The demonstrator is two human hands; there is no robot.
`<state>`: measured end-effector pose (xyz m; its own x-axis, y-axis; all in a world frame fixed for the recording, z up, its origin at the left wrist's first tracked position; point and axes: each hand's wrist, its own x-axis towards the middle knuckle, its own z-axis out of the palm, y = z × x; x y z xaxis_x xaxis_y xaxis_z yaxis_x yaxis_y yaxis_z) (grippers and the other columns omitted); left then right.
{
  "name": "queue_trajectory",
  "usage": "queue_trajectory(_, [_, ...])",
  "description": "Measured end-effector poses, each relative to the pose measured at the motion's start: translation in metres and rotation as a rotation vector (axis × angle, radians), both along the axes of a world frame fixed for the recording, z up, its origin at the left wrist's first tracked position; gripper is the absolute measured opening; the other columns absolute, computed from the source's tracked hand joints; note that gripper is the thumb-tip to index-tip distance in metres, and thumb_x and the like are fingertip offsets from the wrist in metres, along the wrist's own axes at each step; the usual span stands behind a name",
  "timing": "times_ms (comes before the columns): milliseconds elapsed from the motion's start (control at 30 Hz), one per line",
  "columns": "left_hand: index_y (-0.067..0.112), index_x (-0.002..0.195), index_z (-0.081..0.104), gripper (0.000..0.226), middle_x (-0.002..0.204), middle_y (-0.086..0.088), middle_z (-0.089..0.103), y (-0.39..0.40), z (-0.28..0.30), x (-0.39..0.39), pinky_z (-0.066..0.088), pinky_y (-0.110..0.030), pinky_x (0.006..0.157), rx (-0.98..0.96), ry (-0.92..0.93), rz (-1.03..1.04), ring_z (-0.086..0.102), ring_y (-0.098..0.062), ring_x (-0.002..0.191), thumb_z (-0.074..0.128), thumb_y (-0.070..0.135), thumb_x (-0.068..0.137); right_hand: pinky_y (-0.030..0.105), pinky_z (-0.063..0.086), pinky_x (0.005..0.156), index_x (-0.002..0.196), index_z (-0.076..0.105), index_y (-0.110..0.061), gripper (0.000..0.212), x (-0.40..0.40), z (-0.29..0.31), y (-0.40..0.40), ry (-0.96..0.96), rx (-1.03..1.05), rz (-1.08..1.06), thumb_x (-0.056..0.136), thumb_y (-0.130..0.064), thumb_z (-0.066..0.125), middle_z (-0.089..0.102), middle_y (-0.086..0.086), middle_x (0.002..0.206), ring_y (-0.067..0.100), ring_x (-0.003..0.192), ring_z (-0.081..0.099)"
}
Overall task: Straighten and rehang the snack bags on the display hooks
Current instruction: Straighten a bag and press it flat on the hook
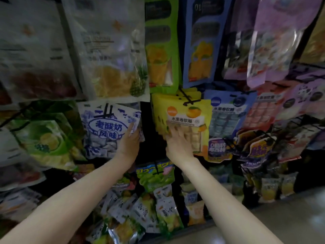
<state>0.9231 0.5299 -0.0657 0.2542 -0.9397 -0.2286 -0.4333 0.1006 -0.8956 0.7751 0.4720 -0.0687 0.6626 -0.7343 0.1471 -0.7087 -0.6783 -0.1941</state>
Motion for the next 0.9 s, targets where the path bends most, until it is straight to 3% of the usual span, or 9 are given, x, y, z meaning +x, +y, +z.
queue_trajectory(167, [0.009,0.146,0.019,0.052,0.156,-0.011,0.008,0.025,-0.002,0.012,-0.004,-0.052,0.113,-0.048,0.181,-0.066,-0.005,-0.026,0.144,0.035,0.027,0.1,0.056,0.005,0.112,0.128,0.05,-0.016,0.041,0.0,0.001,0.003,0.013,0.04,-0.031,0.088,-0.008,0.049,-0.001,0.0,0.157,0.029,0.144,0.0])
queue_trajectory(233, [0.012,0.137,0.04,0.047,0.15,-0.013,0.026,0.035,0.002,0.007,0.014,-0.047,0.114,-0.191,0.422,-0.159,0.012,-0.027,0.143,0.046,0.026,0.092,0.049,0.012,0.114,0.136,0.043,-0.016,0.048,0.002,0.006,0.011,-0.12,0.124,-0.002,0.089,-0.005,0.046,0.004,0.004,0.157,0.032,0.143,0.007])
queue_trajectory(300, [0.012,0.11,0.064,0.039,0.126,-0.01,0.056,0.052,0.011,-0.001,0.044,-0.039,0.093,-0.409,0.655,-0.335,0.047,-0.028,0.121,0.054,0.027,0.075,0.031,0.019,0.112,0.144,0.03,-0.014,0.056,0.002,0.02,0.024,-0.357,0.24,0.07,0.09,-0.001,0.042,0.013,0.008,0.155,0.03,0.141,0.017])
queue_trajectory(367, [0.011,0.098,0.067,0.036,0.109,-0.008,0.063,0.068,0.025,-0.003,0.05,-0.034,0.072,-0.599,0.756,-0.538,0.055,-0.026,0.098,0.047,0.024,0.071,0.015,0.021,0.102,0.145,0.026,-0.011,0.058,0.003,0.047,0.033,-0.545,0.297,0.13,0.091,0.004,0.04,0.023,0.009,0.151,0.024,0.138,0.028])
queue_trajectory(467, [0.009,0.102,0.063,0.032,0.108,-0.01,0.061,0.083,0.06,0.001,0.041,-0.037,0.072,-0.799,0.684,-0.692,0.05,-0.028,0.094,0.047,0.018,0.075,0.017,0.029,0.098,0.145,0.025,-0.015,0.054,0.015,0.094,0.03,-0.706,0.386,0.124,0.094,0.0,0.039,0.033,0.005,0.145,0.019,0.131,0.038])
queue_trajectory(600, [0.007,0.106,0.062,0.037,0.105,-0.014,0.06,0.085,0.103,0.01,0.036,-0.039,0.079,-1.075,0.697,-0.512,0.046,-0.03,0.097,0.042,0.018,0.076,0.015,0.028,0.093,0.146,0.022,-0.011,0.058,0.046,0.139,0.009,-0.77,0.569,0.135,0.096,-0.014,0.05,0.034,0.005,0.146,0.02,0.134,0.034])
queue_trajectory(667, [0.005,0.119,0.056,0.044,0.117,-0.018,0.056,0.081,0.118,0.015,0.041,-0.043,0.086,-1.168,0.83,-0.326,0.048,-0.035,0.108,0.041,0.021,0.081,0.024,0.031,0.099,0.146,0.021,-0.011,0.068,0.059,0.149,-0.003,-0.819,0.708,0.094,0.091,-0.022,0.06,0.031,0.005,0.15,0.022,0.136,0.033])
queue_trajectory(767, [0.015,0.147,0.02,0.066,0.154,-0.007,0.02,0.069,0.134,0.033,0.035,-0.039,0.102,-1.15,1.19,-0.053,0.034,-0.031,0.132,0.053,0.024,0.09,0.031,0.037,0.098,0.143,0.032,-0.014,0.066,0.071,0.154,-0.008,-0.923,0.824,0.095,0.087,-0.02,0.065,0.043,0.005,0.142,0.023,0.131,0.04])
queue_trajectory(900, [0.024,0.148,-0.009,0.103,0.158,-0.002,-0.004,0.057,0.147,0.05,0.033,-0.021,0.098,-0.934,1.462,0.014,0.033,-0.018,0.135,0.068,0.024,0.081,0.035,0.036,0.107,0.144,0.032,-0.021,0.059,0.086,0.15,0.026,-0.906,0.774,0.309,0.091,-0.02,0.057,0.046,-0.004,0.139,0.015,0.127,0.043])
